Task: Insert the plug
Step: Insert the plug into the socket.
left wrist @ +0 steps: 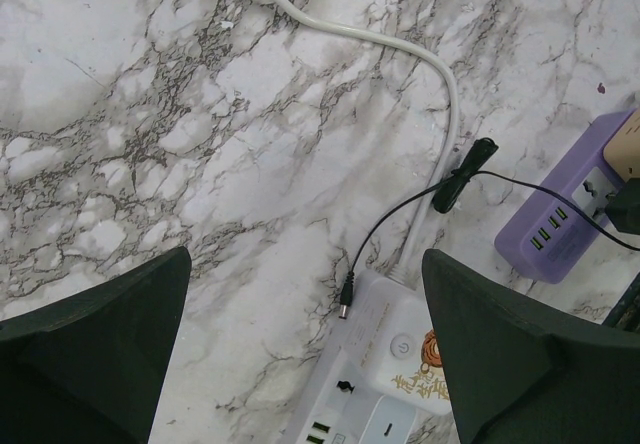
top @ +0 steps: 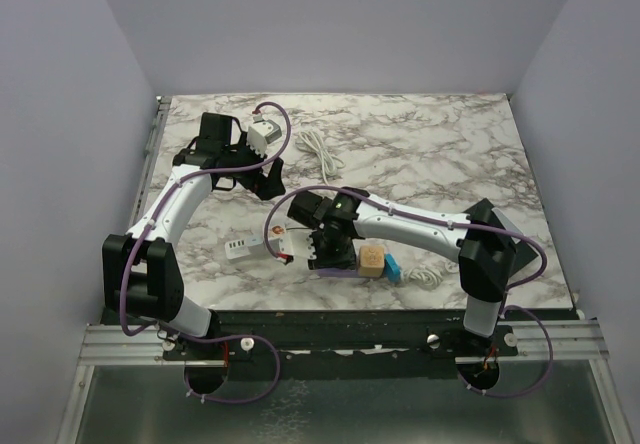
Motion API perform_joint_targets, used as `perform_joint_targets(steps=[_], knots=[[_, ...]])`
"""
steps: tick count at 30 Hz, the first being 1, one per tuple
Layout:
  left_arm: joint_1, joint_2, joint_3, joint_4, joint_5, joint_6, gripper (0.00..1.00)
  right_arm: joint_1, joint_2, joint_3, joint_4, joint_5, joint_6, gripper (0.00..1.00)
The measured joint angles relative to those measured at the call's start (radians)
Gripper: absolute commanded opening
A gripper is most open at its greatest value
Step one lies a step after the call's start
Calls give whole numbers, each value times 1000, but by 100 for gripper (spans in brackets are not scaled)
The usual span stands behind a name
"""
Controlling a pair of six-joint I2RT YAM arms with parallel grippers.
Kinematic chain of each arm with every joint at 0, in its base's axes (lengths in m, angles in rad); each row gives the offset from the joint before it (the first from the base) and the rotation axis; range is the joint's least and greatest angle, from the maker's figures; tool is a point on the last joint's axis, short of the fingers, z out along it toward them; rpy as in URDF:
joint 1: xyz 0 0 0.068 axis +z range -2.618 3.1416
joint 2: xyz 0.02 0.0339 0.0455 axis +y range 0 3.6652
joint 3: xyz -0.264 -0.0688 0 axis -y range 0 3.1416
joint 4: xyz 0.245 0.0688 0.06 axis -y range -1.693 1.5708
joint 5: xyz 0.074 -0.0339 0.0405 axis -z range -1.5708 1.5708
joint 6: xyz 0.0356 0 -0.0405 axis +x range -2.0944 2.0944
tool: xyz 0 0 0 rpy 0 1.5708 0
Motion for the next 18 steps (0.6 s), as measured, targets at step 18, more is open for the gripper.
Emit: perform_joint_targets(steps=[18], knots=[[0, -2, -2, 16, -3, -4, 99, 2, 6, -29, 26, 25, 0, 1]])
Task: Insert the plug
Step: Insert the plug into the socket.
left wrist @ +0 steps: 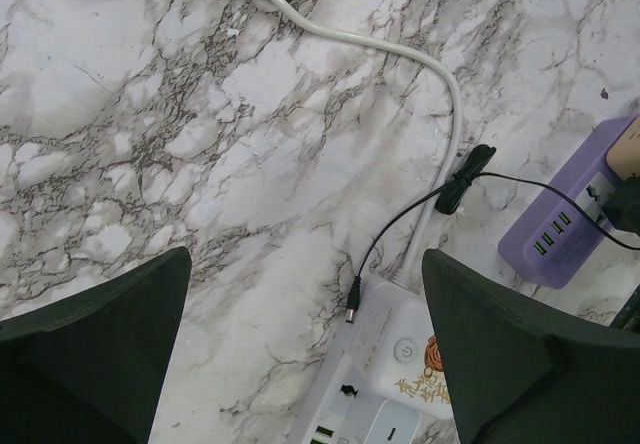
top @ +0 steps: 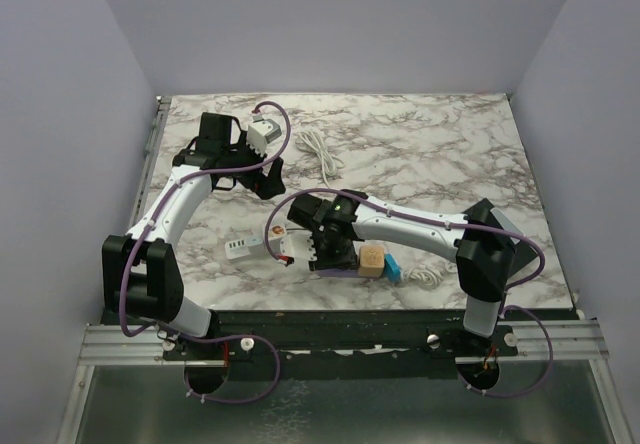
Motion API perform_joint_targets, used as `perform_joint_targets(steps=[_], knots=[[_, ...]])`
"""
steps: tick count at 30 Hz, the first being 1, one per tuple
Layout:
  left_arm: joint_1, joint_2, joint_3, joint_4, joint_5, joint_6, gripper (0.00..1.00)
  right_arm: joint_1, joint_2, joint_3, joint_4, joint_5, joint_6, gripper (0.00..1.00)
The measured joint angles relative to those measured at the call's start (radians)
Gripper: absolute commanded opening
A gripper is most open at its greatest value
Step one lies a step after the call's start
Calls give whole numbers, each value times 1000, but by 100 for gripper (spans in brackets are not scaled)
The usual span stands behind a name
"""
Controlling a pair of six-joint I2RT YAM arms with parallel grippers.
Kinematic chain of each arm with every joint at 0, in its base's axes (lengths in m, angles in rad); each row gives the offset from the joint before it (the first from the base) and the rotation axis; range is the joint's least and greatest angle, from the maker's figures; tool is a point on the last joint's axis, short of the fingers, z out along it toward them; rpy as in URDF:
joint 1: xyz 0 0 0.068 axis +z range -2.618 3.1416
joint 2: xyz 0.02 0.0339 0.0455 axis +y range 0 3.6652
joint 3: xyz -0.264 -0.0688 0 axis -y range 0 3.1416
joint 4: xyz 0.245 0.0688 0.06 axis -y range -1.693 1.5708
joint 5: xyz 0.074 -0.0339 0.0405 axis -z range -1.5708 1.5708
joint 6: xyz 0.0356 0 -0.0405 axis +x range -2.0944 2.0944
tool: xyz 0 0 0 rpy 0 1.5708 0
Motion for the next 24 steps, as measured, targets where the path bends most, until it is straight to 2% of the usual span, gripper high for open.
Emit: perform_joint_targets(steps=[24], knots=[[0, -3, -15, 8, -8, 0, 99, 6, 1, 0, 5, -2, 48, 1]])
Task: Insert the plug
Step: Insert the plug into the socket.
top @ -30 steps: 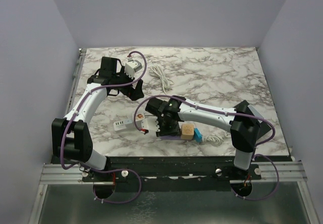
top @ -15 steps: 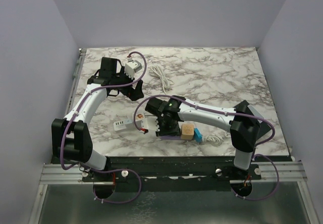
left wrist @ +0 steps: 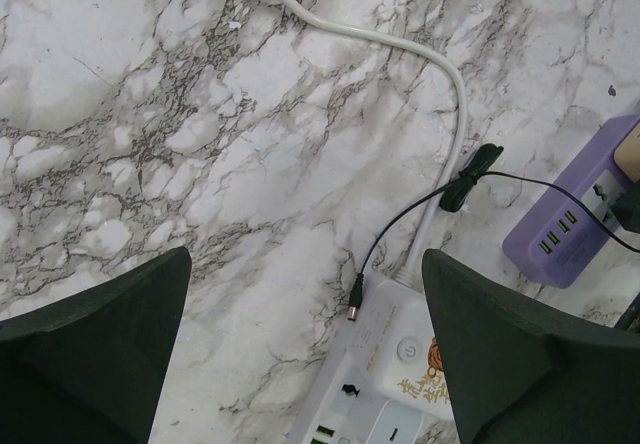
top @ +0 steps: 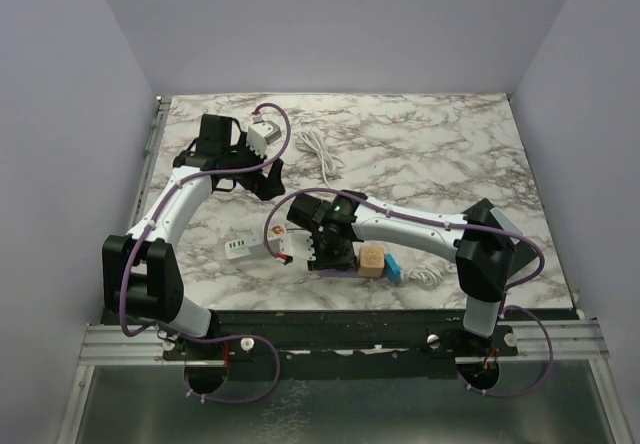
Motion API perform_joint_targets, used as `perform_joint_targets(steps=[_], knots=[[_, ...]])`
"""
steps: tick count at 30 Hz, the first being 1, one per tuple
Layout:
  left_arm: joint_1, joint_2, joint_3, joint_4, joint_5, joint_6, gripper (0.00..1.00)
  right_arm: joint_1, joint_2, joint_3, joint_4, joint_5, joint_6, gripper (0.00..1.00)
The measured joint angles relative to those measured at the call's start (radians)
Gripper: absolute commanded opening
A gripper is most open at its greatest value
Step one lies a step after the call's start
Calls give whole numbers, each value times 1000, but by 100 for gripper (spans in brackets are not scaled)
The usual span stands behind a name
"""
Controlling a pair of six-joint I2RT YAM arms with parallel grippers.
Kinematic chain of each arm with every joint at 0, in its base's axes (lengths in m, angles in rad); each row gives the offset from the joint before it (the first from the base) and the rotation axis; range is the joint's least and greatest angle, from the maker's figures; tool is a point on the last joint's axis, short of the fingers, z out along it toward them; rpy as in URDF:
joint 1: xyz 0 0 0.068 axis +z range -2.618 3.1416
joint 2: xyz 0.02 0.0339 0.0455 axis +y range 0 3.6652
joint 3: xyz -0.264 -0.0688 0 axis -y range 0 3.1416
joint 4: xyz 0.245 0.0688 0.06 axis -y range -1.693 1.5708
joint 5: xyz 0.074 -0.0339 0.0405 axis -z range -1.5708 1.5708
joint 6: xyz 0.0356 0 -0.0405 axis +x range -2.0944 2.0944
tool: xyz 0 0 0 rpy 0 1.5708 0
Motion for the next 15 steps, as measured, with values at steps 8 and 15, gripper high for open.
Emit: perform_joint_targets(steps=[8, 15], knots=[[0, -12, -13, 12, -5, 0, 99, 3, 0, 1, 0, 1, 16, 1], [0, -18, -16, 19, -7, 0, 99, 3, 0, 2, 5, 0, 24, 1]])
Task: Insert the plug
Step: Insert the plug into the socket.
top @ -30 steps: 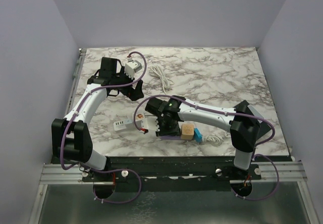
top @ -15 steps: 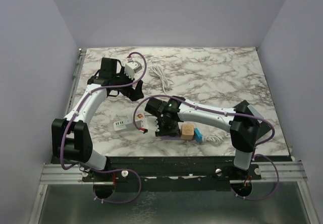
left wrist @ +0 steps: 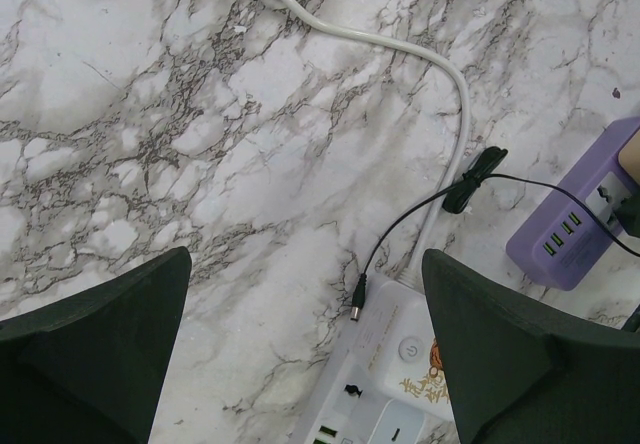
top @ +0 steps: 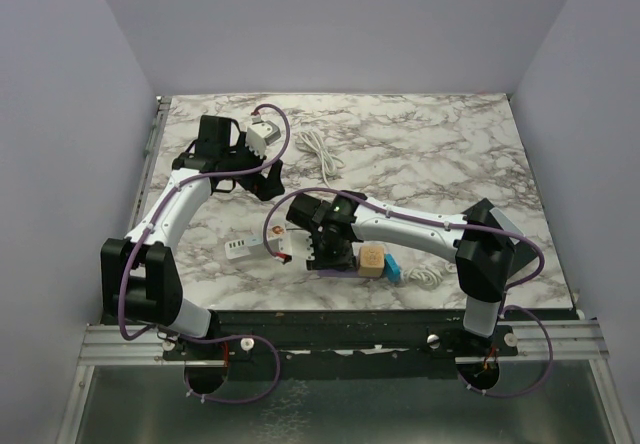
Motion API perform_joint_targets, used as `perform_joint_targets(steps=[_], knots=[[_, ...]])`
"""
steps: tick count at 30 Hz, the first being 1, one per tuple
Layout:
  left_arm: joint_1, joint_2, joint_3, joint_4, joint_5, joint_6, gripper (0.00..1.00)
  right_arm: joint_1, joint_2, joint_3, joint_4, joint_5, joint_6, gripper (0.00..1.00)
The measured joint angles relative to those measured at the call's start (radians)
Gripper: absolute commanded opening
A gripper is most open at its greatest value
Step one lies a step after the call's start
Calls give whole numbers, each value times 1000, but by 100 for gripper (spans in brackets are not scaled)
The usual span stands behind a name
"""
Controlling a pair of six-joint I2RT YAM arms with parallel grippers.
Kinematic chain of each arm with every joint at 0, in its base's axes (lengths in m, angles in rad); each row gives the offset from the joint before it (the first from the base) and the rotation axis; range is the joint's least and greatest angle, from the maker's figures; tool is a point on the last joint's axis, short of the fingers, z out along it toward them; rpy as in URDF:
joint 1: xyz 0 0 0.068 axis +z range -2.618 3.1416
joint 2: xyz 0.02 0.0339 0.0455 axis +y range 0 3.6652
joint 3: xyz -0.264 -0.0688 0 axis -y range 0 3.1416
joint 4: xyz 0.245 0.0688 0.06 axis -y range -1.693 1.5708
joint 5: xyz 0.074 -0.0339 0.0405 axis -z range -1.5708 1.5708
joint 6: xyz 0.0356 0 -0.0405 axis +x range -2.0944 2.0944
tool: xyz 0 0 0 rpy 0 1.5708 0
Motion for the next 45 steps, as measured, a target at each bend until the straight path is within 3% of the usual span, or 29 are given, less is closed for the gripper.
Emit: perform_joint_targets(steps=[45], knots=[[0, -4, -8, 7, -3, -4, 99, 0, 0, 3, 8, 2, 42, 1]])
